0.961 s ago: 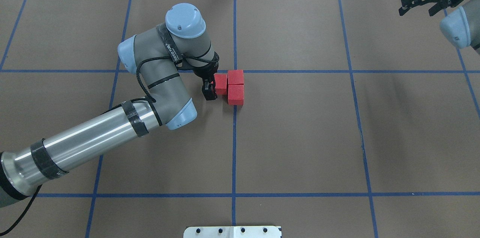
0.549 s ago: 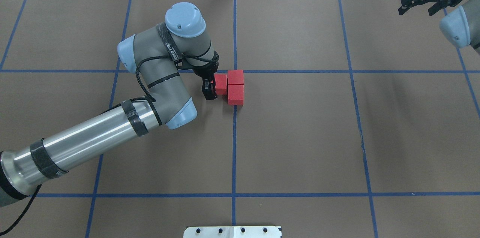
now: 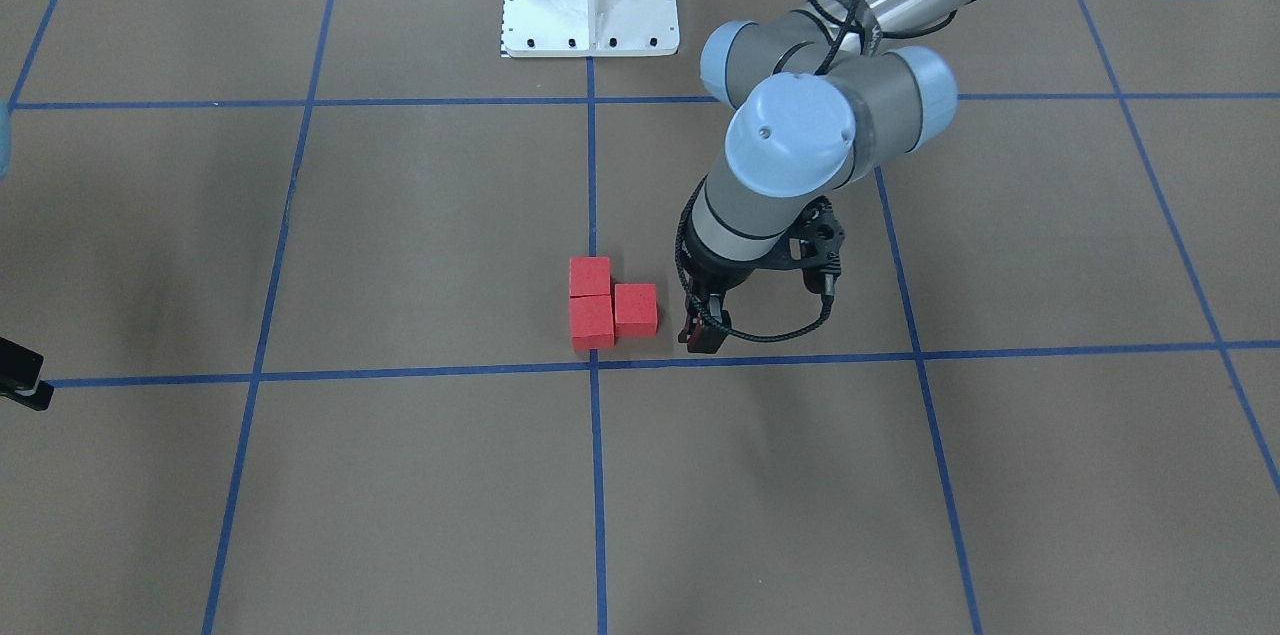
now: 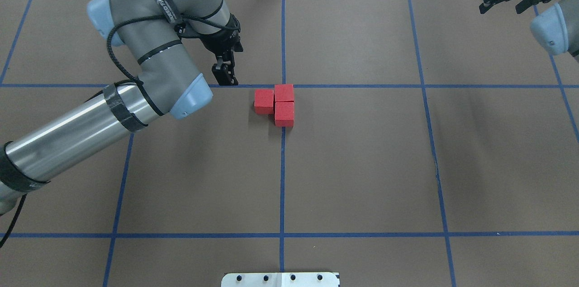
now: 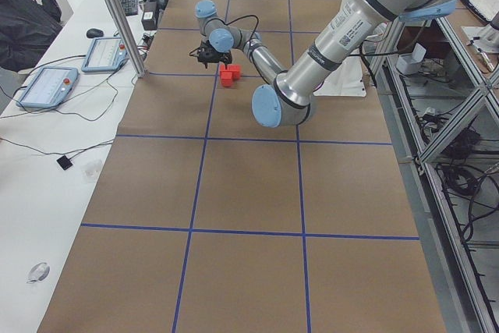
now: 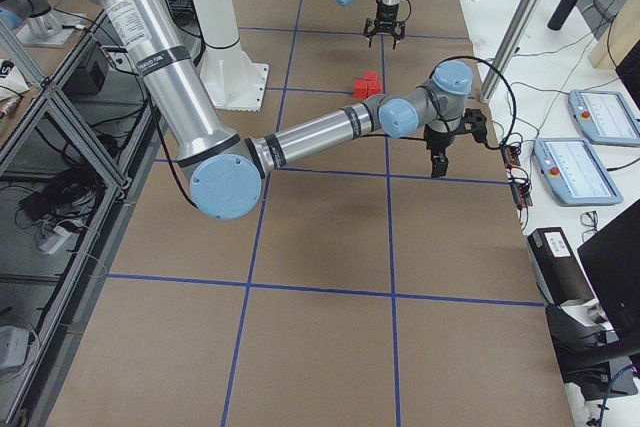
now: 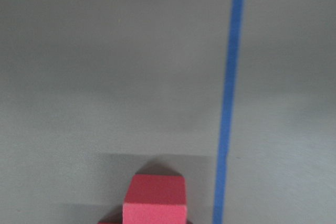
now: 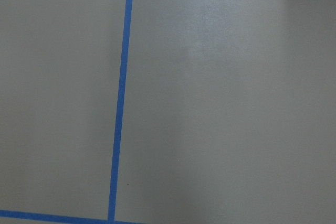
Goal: Form red blocks into L shape at center
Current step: 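Open the left gripper and lift it away from the cubes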
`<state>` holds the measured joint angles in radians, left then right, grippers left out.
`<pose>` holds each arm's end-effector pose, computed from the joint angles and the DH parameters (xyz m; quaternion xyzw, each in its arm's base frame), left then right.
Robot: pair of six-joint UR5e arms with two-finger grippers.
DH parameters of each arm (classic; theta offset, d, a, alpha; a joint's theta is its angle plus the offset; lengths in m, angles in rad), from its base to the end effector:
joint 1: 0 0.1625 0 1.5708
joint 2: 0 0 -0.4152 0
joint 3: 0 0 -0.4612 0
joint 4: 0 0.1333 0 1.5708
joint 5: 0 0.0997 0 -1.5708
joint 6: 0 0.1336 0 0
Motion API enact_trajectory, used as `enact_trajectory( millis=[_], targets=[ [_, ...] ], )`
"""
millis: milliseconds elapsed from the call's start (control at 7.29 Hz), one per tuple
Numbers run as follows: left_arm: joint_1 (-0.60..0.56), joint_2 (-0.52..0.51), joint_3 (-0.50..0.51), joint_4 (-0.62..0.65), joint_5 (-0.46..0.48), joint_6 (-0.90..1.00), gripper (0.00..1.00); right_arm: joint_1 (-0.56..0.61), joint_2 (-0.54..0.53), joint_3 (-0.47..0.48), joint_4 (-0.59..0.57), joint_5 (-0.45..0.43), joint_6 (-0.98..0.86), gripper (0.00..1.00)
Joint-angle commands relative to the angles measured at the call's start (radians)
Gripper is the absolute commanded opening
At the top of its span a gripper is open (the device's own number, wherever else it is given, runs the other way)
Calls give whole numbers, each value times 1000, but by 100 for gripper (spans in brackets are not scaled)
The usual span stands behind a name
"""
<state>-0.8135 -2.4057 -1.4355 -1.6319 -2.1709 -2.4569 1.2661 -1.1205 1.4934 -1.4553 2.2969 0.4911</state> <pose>0.5136 -0.6275 0.1554 -0.2871 0.3445 -0.5939 0.6680 -0.1810 -0.7242 0.4097 0.0748 -0.4052 -0.0011 0.9111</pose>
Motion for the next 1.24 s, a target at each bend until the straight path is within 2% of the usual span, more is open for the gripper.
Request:
enact_trajectory(
  millis=[0, 275, 412, 549, 686, 824, 961, 1098],
  targets=[
    [-126, 116, -118, 43, 3, 364, 100, 33, -14, 8, 6, -2, -2, 99],
    [-225, 357, -271, 41, 2, 1042, 100, 39, -54, 13, 7, -20, -3, 99],
    [-293, 463, -310, 32, -1, 1333, 100, 38, -88, -2, 7, -40, -32, 99],
    [-370, 526, -324, 24, -3, 1510, 100, 42, -91, -5, 6, -71, -61, 99],
    [-422, 590, -341, 26, -3, 1728, 100, 64, -96, -5, 1, -65, -62, 99],
    [-472, 667, -351, 21, -13, 2047, 100, 94, -99, -5, -8, -60, -65, 99],
    [-522, 695, -341, 24, -15, 2263, 100, 123, -114, -5, -8, -47, -68, 99],
    [-545, 741, -342, 23, -12, 2311, 100, 154, -140, -5, -10, -9, -95, 99]
  ],
)
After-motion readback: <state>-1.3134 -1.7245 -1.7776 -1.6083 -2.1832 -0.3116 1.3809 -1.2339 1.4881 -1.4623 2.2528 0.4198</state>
